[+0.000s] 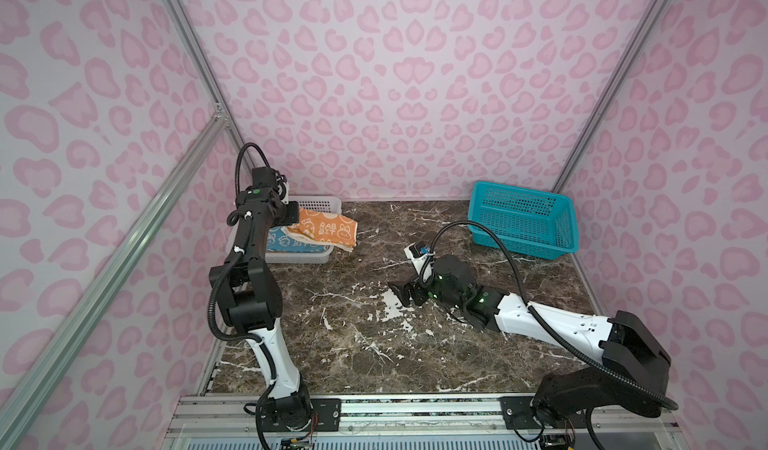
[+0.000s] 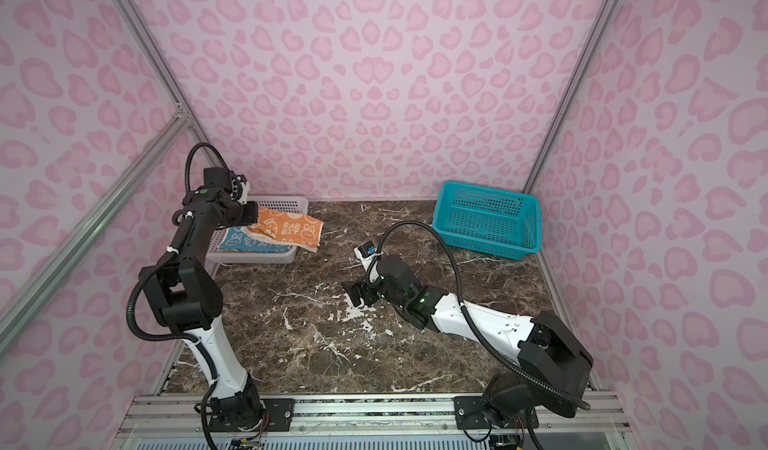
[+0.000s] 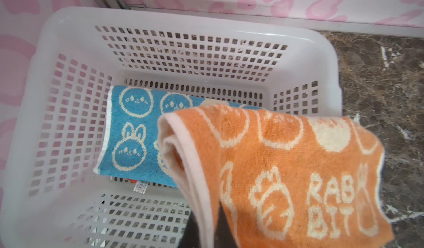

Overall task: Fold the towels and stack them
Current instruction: 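Carry the orange towel with the left gripper and lower it onto the blue towel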

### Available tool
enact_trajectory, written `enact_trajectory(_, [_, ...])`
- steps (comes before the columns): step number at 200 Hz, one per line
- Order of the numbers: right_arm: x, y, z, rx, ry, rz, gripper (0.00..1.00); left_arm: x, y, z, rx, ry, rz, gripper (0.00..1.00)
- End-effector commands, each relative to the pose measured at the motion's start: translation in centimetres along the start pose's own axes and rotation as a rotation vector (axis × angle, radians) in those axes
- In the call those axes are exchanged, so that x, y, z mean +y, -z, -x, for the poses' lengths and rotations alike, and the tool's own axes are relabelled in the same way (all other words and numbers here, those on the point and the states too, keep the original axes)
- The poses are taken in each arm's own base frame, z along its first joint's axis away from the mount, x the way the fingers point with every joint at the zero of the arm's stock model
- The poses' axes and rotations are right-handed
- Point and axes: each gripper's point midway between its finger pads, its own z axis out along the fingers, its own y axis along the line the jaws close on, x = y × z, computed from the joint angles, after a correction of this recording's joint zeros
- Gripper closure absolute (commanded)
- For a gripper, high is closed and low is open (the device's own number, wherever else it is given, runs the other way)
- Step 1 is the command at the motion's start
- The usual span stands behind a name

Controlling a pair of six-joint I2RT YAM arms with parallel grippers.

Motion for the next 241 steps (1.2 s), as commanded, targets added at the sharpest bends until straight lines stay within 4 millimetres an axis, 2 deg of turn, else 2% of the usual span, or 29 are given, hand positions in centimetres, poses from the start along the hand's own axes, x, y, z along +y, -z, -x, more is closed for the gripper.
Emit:
enact_trajectory(1, [0.2, -0.1, 0.2, 0.002, 0.002, 0.01, 0.02, 1.1, -0.9, -0.4, 0.011, -0.021, 0.031, 0.97])
enact_trajectory(48, [-0.1, -0.3, -0.4, 0.02, -0.009, 0.009, 0.02, 3.0, -2.8, -0.9, 0.023, -0.004, 0.089, 0.97])
enact_trajectory(118, [-0.2, -0.6, -0.7, 0.035, -0.001, 0.019, 0.02, 5.8, -4.4, 0.4, -0.008, -0.005, 0.194, 0.97])
enact_trajectory(162, [-0.3, -0.9, -0.5, 0.039, 0.001, 0.022, 0.02, 6.4, -5.3, 0.6, -0.012, -0.015, 0.213, 0.96])
enact_trajectory(172, [-0.2, -1.0, -0.5, 0.041, -0.001, 0.026, 0.02, 6.3, -5.4, 0.7, -0.013, -0.007, 0.21, 0.9])
enact_trajectory(188, [-0.2, -1.2, -0.4, 0.04, -0.005, 0.029, 0.02, 6.1, -5.3, 0.8, -0.021, 0.009, 0.197, 0.65])
enact_trajectory(193, [-0.2, -1.2, -0.5, 0.042, -0.006, 0.031, 0.02, 6.0, -5.2, 0.9, -0.027, 0.013, 0.193, 0.54])
enact_trajectory(202, [-0.1, -1.3, -0.5, 0.044, -0.006, 0.033, 0.02, 5.9, -4.9, 1.1, -0.036, 0.017, 0.188, 0.44])
enact_trajectory(217, [-0.1, -1.3, -0.4, 0.044, -0.006, 0.035, 0.02, 5.9, -4.0, 1.5, -0.057, 0.028, 0.192, 0.34])
enact_trajectory(241, [-0.1, -1.2, -0.4, 0.04, -0.005, 0.038, 0.02, 5.3, -2.3, 2.1, -0.096, 0.039, 0.165, 0.3])
